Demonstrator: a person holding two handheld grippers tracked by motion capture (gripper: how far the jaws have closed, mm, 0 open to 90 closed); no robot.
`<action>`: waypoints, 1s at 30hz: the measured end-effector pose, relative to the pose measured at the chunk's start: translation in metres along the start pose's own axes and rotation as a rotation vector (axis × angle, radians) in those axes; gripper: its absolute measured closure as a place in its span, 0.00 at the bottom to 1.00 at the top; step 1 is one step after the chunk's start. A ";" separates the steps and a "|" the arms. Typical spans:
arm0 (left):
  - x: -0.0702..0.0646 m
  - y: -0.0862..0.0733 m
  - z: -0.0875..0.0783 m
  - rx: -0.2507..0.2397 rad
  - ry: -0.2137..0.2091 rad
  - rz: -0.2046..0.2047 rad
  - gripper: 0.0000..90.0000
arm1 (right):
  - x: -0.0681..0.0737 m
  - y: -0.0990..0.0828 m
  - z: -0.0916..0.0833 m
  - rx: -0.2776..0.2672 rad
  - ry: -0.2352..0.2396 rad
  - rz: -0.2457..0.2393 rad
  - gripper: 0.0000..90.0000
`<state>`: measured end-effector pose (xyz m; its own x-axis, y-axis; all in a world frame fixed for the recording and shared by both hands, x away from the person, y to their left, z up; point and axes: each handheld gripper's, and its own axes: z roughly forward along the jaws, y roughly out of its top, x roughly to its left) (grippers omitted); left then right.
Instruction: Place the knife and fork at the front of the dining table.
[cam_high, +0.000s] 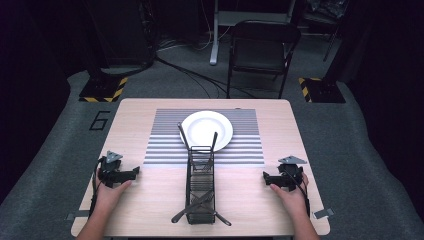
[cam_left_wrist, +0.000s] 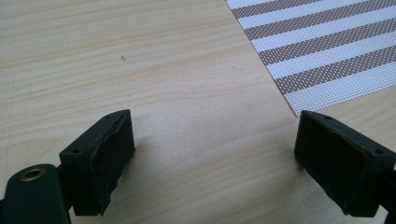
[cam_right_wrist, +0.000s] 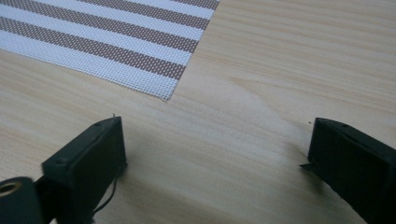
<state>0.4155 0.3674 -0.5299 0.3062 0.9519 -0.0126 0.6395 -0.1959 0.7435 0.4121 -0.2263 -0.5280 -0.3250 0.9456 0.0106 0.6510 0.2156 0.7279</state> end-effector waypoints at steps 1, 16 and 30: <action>0.000 0.000 0.000 0.000 0.000 0.000 0.13 | 0.000 0.000 0.000 0.000 0.000 0.000 0.07; 0.000 0.000 0.000 0.000 0.000 0.000 0.13 | 0.006 0.007 -0.021 -0.011 0.004 0.012 0.49; 0.000 0.000 0.000 0.001 -0.001 0.002 0.13 | 0.031 0.019 -0.039 -0.022 0.075 -0.038 0.48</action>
<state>0.4154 0.3675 -0.5298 0.3081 0.9513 -0.0118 0.6394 -0.1979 0.7430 0.3874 -0.2025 -0.4874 -0.4003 0.9158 0.0336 0.6221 0.2446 0.7438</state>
